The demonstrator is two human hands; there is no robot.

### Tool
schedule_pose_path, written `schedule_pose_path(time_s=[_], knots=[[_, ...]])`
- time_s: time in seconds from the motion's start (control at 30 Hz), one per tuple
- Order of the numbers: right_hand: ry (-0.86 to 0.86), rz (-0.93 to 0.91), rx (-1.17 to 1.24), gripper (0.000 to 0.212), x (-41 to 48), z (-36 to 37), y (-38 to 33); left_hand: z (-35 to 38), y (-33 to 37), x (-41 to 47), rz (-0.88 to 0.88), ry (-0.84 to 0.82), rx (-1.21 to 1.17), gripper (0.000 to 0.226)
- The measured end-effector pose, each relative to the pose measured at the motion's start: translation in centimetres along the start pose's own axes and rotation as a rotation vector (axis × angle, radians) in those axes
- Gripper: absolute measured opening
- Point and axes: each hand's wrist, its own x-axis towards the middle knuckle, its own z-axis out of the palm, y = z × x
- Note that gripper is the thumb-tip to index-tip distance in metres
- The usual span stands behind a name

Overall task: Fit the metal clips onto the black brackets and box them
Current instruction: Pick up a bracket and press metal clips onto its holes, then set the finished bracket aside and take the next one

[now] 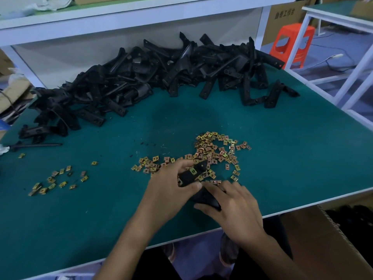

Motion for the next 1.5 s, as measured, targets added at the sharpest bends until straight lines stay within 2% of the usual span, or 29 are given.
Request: schedule_pose_path(time_s=[0.1, 0.27, 0.47, 0.6, 0.7, 0.87, 1.0, 1.1, 1.3, 1.37, 1.5], knots=[[0.008, 0.002, -0.003, 0.059, 0.0, 0.0, 0.0, 0.9, 0.0, -0.3, 0.035, 0.174, 0.088, 0.027], [0.032, 0.033, -0.003, 0.059, 0.0, 0.1, 0.0, 1.7, 0.2, -0.4, 0.066, 0.242, 0.121, 0.026], [0.006, 0.125, 0.05, 0.056, -0.4, 0.1, 0.1, 2.1, 0.5, 0.4, 0.061, 0.197, -0.013, 0.029], [0.058, 0.142, 0.057, 0.053, -0.6, 0.1, 0.0, 1.8, 0.7, 1.5, 0.004, 0.17, -0.119, 0.008], [0.07, 0.141, 0.06, 0.053, -0.7, 0.3, 0.0, 1.9, 1.0, 2.0, -0.015, 0.181, -0.175, 0.013], [0.048, 0.143, 0.08, 0.052, -0.8, 0.0, 0.1, 1.2, 1.5, 1.8, -0.011, 0.118, -0.133, 0.015], [0.067, 0.189, 0.141, 0.052, -1.2, -1.2, -0.1, 1.0, 2.7, 1.7, 0.081, 0.076, -0.109, 0.014], [0.128, 0.303, 0.141, 0.054, -3.3, -2.4, 0.7, 3.0, 5.2, 1.2, 0.182, 0.0, -0.133, 0.014], [0.27, 0.6, 0.103, 0.054, -12.5, -6.4, 4.2, 9.0, 9.9, 0.3, 0.356, -0.36, -0.162, 0.023], [0.276, 0.775, 0.132, 0.059, -15.4, -8.4, 6.0, 9.8, 10.1, 0.3, 0.392, -0.361, -0.186, 0.032], [0.34, 1.061, 0.091, 0.066, -19.6, -12.9, 12.0, 9.6, 8.9, 0.5, 0.368, -0.346, -0.221, 0.029]])
